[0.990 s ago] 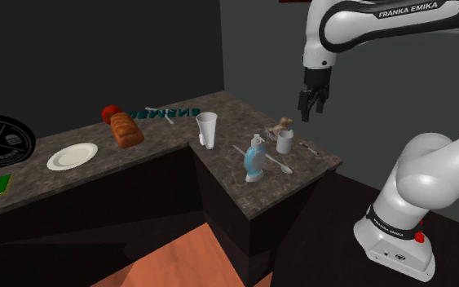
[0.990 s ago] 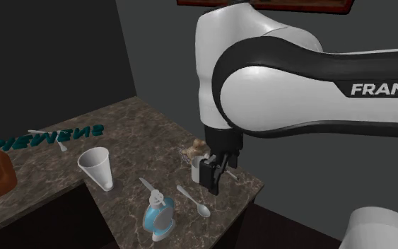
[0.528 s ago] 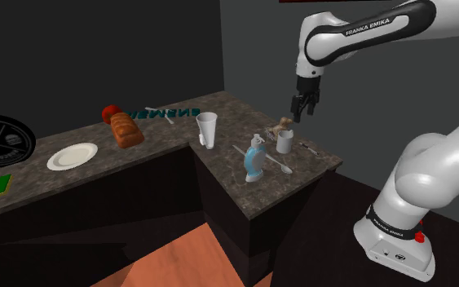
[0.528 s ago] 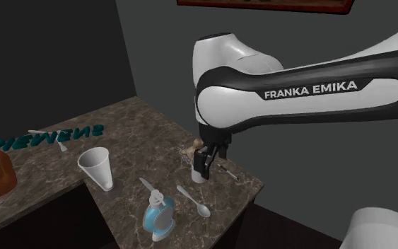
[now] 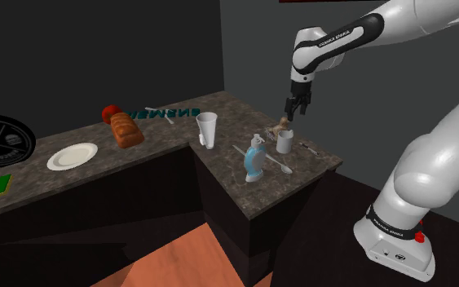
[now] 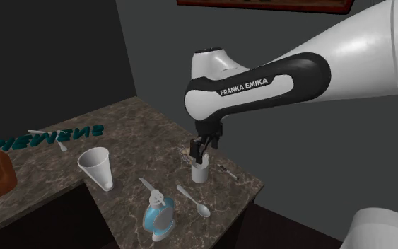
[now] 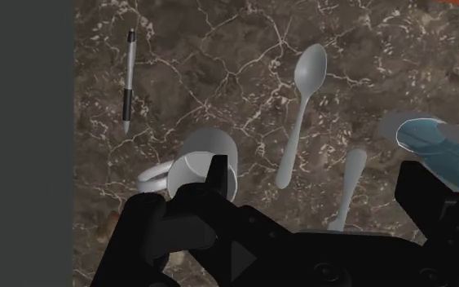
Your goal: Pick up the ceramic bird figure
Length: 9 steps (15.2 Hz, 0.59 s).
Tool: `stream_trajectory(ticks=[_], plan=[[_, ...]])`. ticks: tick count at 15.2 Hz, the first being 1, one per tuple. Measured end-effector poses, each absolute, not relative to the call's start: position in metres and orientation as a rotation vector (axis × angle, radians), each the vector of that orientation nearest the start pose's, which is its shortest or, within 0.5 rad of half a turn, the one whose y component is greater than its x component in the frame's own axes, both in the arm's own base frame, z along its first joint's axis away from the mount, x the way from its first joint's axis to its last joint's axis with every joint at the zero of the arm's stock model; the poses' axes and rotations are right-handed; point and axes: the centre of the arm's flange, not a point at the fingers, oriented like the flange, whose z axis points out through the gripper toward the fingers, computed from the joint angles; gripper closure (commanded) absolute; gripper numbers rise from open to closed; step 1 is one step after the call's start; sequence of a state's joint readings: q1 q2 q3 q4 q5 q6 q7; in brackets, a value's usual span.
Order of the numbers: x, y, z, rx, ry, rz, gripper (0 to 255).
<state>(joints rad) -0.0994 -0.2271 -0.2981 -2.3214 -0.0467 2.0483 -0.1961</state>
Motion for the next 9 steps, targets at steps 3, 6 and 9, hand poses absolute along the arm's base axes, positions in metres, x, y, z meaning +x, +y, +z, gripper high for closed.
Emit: stream_trajectory(ticks=[3,6,9], plan=[[0.447,-0.213,0.404,-3.09,0.272,0.05,0],[0.467,-0.244,0.385,-3.09,0.283,0.028,0],[0.487,-0.27,0.368,-3.09,0.291,0.008,0]])
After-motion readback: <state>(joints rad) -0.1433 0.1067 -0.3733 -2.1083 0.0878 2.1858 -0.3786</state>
